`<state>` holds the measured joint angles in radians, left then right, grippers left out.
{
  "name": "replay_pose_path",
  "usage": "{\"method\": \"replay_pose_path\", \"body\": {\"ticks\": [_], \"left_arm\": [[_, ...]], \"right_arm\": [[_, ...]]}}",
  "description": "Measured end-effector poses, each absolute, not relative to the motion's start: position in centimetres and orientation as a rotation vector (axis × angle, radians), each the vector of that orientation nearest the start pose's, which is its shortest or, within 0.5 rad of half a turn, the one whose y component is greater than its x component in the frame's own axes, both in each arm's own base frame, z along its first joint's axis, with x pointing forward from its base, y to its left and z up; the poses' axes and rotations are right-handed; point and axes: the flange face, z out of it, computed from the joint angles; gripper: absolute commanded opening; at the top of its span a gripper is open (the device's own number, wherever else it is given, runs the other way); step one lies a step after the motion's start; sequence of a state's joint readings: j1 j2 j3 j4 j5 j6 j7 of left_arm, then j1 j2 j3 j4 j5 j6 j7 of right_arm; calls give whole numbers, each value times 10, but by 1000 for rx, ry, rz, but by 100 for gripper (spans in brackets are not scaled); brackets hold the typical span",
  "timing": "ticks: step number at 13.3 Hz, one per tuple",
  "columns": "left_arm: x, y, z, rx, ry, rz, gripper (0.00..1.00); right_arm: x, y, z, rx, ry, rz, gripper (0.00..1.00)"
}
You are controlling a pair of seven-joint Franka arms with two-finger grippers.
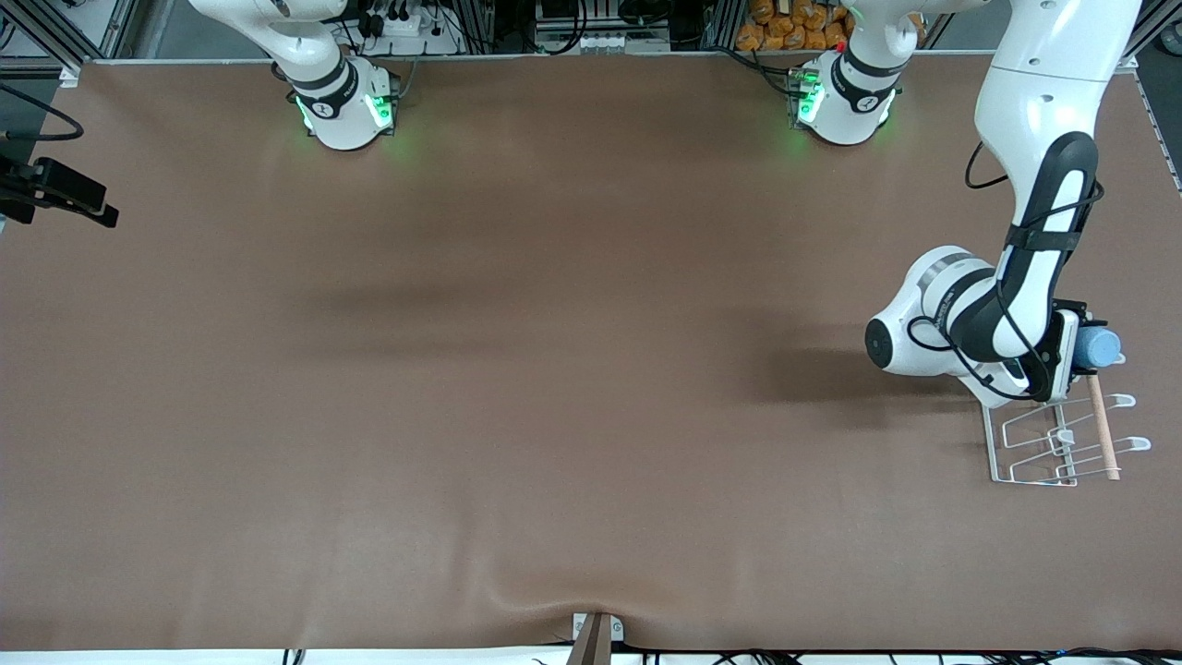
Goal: Transfer cup to left arm and place on rack
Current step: 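Lower the cup onto the wire rack with the left gripper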
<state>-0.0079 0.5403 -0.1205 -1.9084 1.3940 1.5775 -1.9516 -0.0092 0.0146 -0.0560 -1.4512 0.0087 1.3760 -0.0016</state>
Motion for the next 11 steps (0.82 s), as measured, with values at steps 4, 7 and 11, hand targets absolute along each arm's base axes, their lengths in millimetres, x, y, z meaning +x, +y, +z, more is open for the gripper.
{"method": "replay_pose_path", "body": {"ticks": [4,7,11], "left_arm": [[592,33,230,-1554,-925,-751,100],[592,33,228,-1555,-920,-750,100],[596,33,233,-1568,-884,-729,100]], "right_arm": [[537,-34,655,-3126,97,141,100],[537,-34,655,-3126,97,141,100],[537,-33,655,-3126,96,141,100]]}}
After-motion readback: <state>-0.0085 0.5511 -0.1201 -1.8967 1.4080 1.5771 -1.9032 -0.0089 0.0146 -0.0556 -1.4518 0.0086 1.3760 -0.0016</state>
